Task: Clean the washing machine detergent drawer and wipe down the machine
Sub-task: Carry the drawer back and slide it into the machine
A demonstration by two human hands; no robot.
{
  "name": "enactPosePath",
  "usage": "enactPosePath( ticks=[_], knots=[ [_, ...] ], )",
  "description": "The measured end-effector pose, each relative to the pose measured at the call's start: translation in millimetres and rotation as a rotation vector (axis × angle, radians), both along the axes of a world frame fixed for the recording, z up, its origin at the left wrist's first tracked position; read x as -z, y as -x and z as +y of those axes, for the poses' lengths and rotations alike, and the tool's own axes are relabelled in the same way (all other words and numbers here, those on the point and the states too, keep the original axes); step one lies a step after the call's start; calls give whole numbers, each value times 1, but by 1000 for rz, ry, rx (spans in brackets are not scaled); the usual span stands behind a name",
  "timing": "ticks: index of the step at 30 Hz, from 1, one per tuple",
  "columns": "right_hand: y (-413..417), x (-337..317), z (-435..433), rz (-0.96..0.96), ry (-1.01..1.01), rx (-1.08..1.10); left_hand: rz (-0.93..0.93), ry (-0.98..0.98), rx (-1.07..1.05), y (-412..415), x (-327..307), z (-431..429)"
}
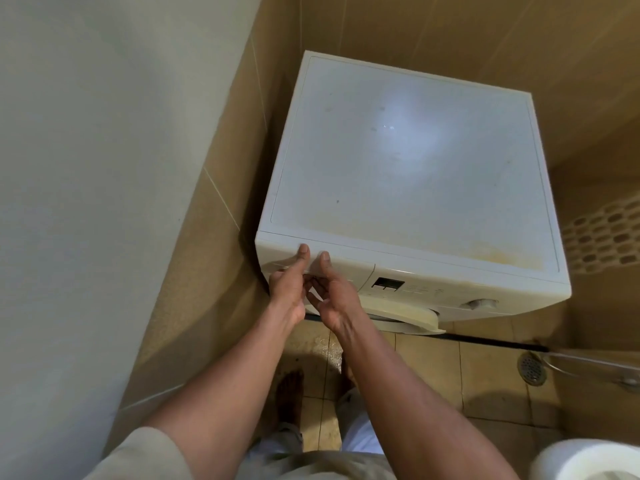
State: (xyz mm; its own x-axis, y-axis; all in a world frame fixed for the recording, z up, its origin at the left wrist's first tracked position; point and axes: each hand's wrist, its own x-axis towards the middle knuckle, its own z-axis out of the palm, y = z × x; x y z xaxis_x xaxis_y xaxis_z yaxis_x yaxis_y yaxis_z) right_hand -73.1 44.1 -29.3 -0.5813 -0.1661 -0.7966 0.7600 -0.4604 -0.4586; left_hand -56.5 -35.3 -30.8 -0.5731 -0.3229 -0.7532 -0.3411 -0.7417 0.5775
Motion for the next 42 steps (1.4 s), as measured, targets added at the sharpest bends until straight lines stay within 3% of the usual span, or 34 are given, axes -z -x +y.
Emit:
enactPosePath(
  ticks=[4, 10, 17, 26, 33, 42],
  knots=[
    [-3, -6, -2, -6, 33, 62, 35, -85, -15, 0, -2, -3],
    [-17, -1, -2, 46, 5, 47, 65, -37, 6, -9, 3, 1],
    [-77, -5, 16, 74, -65, -22, 17, 21, -2, -69, 4, 14],
    [-138, -3, 34, 11, -48, -27, 10, -42, -50, -134, 1, 27],
    [-130, -3, 31, 16, -41, -8, 14, -53, -49, -126, 0, 22],
    [-58, 1, 13, 52, -60, -23, 49, -12, -5, -53, 1, 10]
  ],
)
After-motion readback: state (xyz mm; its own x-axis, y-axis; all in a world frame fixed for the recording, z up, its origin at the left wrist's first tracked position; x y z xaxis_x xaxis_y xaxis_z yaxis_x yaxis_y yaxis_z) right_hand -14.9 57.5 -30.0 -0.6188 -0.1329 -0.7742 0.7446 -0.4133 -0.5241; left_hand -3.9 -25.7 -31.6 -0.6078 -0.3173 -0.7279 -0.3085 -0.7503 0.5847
